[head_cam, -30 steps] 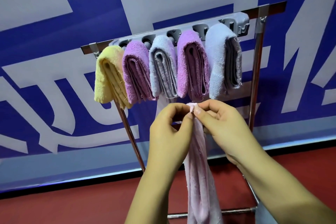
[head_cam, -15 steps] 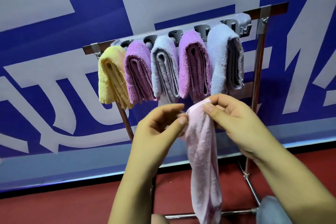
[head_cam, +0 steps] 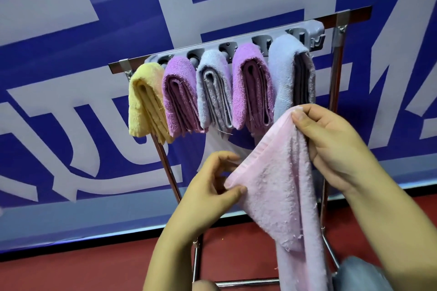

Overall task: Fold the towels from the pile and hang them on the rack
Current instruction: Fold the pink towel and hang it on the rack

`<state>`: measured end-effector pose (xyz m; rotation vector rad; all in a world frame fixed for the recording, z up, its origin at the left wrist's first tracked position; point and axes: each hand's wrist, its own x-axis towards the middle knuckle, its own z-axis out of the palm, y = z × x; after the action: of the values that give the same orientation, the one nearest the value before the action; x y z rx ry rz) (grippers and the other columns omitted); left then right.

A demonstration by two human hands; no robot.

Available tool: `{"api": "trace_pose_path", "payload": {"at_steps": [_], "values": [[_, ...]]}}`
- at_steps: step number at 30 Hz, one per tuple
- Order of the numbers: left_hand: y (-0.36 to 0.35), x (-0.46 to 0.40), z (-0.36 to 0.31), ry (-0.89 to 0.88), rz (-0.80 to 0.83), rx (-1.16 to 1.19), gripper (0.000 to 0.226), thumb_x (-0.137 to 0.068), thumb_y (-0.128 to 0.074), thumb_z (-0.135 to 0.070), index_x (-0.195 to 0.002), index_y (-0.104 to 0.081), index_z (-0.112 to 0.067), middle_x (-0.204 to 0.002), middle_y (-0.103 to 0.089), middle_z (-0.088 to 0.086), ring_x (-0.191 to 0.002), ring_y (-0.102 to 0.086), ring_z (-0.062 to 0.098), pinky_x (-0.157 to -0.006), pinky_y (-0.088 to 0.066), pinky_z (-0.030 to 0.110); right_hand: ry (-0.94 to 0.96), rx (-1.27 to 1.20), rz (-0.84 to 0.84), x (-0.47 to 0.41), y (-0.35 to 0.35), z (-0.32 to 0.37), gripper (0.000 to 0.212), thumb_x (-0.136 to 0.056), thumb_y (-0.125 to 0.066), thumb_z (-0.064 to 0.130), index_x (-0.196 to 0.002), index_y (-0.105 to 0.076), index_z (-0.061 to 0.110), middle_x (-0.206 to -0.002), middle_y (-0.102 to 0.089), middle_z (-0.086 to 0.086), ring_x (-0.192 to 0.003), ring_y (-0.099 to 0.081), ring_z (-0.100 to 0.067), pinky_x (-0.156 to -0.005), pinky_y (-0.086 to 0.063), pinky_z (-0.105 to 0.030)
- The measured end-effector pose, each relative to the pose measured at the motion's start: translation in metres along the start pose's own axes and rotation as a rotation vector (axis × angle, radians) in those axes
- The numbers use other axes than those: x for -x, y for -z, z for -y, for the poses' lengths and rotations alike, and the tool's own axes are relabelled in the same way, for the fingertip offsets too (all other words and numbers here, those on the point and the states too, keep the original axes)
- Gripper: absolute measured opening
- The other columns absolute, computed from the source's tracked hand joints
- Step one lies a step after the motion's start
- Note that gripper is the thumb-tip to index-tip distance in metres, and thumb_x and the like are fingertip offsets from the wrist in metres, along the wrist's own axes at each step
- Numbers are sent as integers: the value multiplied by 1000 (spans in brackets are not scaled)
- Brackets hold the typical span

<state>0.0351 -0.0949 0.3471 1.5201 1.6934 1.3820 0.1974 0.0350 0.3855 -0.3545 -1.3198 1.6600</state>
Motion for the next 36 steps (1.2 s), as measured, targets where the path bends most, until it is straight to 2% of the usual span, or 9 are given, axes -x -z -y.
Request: {"api": "trace_pose_path", "payload": {"at_steps": [5,9,13,16,20,24,27,32,36], "values": [[4,0,-2,-77,-43,39,53,-75,-71,-7,-108,-65,-48,-103,-66,-13,-92,-60,10,-84,-53,28,-5,-40,-82,-3,5,3,16,-94,-46,12,-85,-60,9,-59,-63,4,-53,-58,-5,-52,-50,-15],[4,0,-2,-33,-68,21,28,-78,-74,-3,-92,-71,-28,-96,-70,2,-90,-64,32,-86,-53,44,-14,-38,-69,-2,7,3,16,-94,-47,12,-86,-60,9,-61,-63,4,-55,-58,-4,-52,-50,-15],[15,-2,-5,-15,-98,-56,16,-77,-78,-10,-79,-67,-21,-75,-67,-1,-71,-58,13,-67,-49,35,-30,12,-58,-2,8,3,16,-94,-47,13,-84,-60,11,-62,-62,4,-55,-56,-5,-53,-49,-15],[37,-9,-25,-128,-225,-29,14,-73,-78,-15,-72,-65,-21,-67,-61,-9,-64,-53,6,-60,-45,18,8,118,-27,-2,5,15,14,-91,-50,16,-82,-61,14,-59,-62,6,-53,-56,-4,-49,-48,-16],[66,-11,-63,-353,-410,208,17,-77,-73,-12,-79,-65,-27,-78,-64,-8,-77,-59,10,-70,-52,21,228,223,96,0,-6,48,10,-77,-58,27,-80,-65,21,-66,-63,5,-63,-59,-6,-60,-53,-19],[62,-19,-63,-198,-511,220,26,-83,-66,-13,-97,-68,-34,-91,-73,-8,-93,-68,13,-79,-56,26,339,486,94,-10,-8,54,7,-80,-59,29,-80,-65,25,-69,-65,12,-69,-58,-2,-70,-51,-27],[60,-15,-57,-113,-579,206,18,-81,-69,-15,-90,-74,-29,-89,-75,-4,-91,-70,17,-75,-56,25,288,559,142,-9,-1,48,13,-81,-59,29,-79,-65,19,-67,-59,5,-68,-53,-8,-68,-47,-30],[65,-4,-67,-153,-506,425,9,-66,-69,-28,-64,-69,-20,-58,-58,-3,-55,-53,8,-49,-47,19,150,145,251,5,-1,57,20,-62,-66,30,-73,-68,13,-64,-64,0,-58,-59,-8,-54,-50,-15],[64,-16,-51,-13,-344,602,8,-74,-71,-22,-77,-66,-17,-79,-62,5,-69,-56,15,-58,-48,26,-87,-31,222,-1,-3,47,40,-67,-62,27,-95,-60,-1,-59,-65,1,-49,-57,-6,-46,-45,-15]]}}
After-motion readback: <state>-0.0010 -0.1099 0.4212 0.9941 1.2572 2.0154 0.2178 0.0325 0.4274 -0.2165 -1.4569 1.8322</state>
